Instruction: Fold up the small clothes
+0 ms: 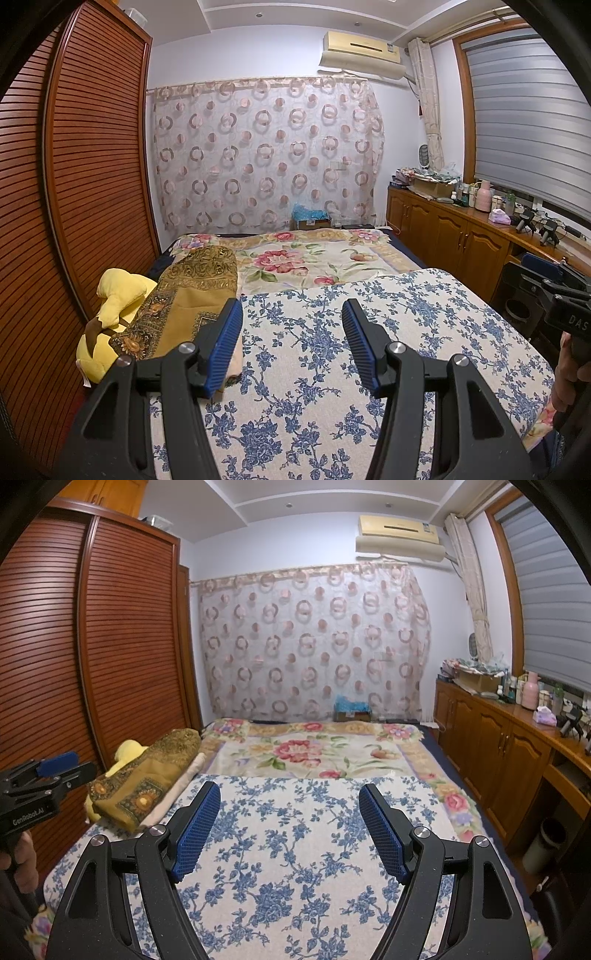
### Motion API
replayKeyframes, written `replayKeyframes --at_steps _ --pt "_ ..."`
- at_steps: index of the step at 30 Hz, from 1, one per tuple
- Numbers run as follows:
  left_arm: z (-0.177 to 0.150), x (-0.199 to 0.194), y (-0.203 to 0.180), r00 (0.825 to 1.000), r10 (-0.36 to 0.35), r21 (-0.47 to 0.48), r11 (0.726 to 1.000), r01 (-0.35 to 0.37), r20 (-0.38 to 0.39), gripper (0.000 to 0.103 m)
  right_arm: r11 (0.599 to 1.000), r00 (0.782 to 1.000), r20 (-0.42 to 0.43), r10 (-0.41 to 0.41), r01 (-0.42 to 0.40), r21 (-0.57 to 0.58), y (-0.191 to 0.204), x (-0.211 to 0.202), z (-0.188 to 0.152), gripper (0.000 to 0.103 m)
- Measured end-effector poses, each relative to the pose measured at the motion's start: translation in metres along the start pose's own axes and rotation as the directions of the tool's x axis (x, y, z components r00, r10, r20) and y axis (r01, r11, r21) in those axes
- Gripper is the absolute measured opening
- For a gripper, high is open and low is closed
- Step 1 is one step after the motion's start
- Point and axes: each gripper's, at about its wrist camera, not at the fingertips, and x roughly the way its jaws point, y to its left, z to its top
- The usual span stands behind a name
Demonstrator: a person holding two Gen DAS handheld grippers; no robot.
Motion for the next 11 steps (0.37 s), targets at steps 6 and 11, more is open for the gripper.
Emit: replayKeyframes --at_steps 6,11 --pt "0.0012 -0.0007 -0.0018 1.000 0.000 -0.001 1.000 0.000 0.003 0.055 1.000 1.000 0.001 0.000 0.000 0.002 -0.0001 0.0000 0.0002 0.079" --pt "0.0015 -0.0015 -0.0026 1.000 -0.001 0.000 1.000 0.001 0.002 0.055 1.000 1.000 0.000 -0.001 0.001 0.001 -0.0003 0.0003 0.0004 0.079"
